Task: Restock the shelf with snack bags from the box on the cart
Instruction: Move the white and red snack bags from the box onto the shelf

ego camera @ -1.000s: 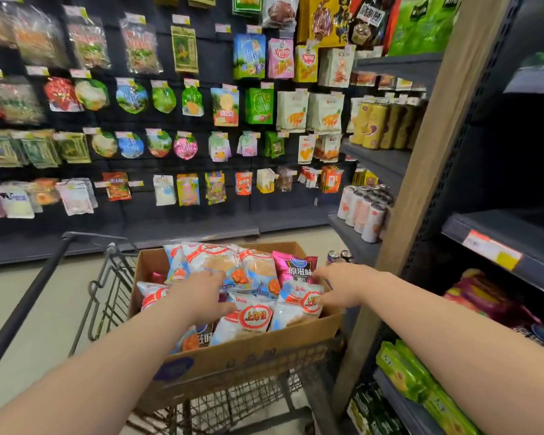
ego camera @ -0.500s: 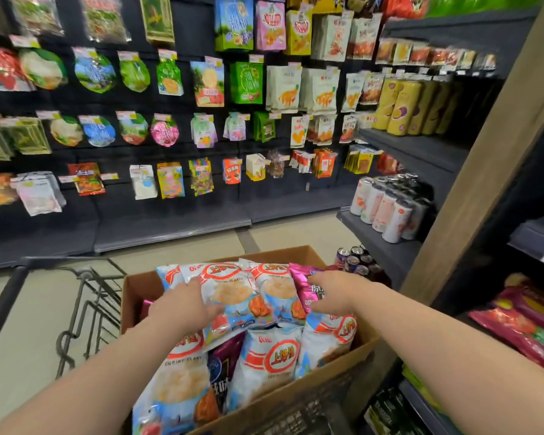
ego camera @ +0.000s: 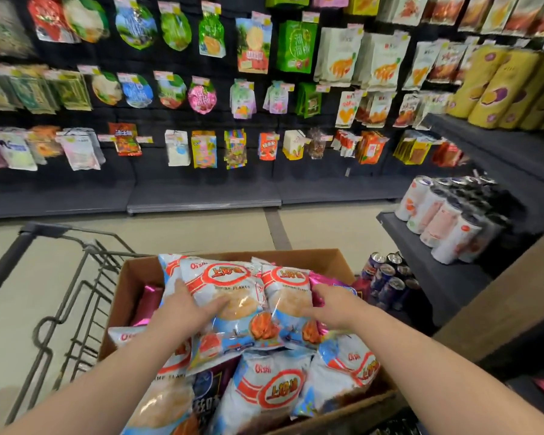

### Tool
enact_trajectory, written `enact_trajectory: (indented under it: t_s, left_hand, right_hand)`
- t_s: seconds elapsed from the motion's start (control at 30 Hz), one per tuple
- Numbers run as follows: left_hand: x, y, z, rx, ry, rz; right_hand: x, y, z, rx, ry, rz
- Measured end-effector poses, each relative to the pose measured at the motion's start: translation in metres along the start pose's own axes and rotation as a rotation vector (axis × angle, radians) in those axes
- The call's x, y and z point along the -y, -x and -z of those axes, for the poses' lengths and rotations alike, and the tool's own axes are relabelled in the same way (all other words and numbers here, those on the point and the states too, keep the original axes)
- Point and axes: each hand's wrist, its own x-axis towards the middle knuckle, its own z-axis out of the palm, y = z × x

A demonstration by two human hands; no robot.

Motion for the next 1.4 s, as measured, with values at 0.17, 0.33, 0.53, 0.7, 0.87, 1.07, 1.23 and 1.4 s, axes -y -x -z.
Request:
enact_trajectory:
  t_s: [0.17, 0.33, 0.53, 0.7, 0.87, 1.07, 1.23, 1.4]
  left_hand:
    - [-0.006, -0.001, -0.010, -0.044, -0.004, 0.041]
    - [-0.005, -0.003, -0.016, -0.069, 0.073, 0.055]
    - [-0.006, 0.000, -0.019, -0.081, 0.228, 0.071]
    - [-0.007, 0.000, -0.022, -0.083, 0.366, 0.097]
    - [-0.004, 0.002, -0.020, -0.031, 0.396, 0.082]
    - [-0.004, 0.010, -0.021, -0.017, 0.564, -0.009]
    - [-0.004, 0.012, -0.008, -0.017, 0.674, -0.064]
    - [-0.018, 0.016, 0.012, 0.006, 0.773, -0.165]
  right_hand:
    - [-0.014, -0.037, -0.014, 0.038, -0.228, -0.036]
    - [-0.015, -0.054, -0.026, 0.052, -0.436, -0.134]
    - [-0.011, -0.061, -0.033, 0.131, -0.680, -0.233]
    - [-0.010, -0.055, -0.032, 0.144, -0.870, -0.242]
    - [-0.004, -0.046, -0.034, 0.205, -0.946, -0.211]
    - [0.012, -0.031, -0.032, 0.094, -0.987, -0.158]
    - [0.018, -0.015, -0.019, -0.158, -0.984, -0.167]
    - [0.011, 0.018, 0.013, -0.375, -0.933, -0.181]
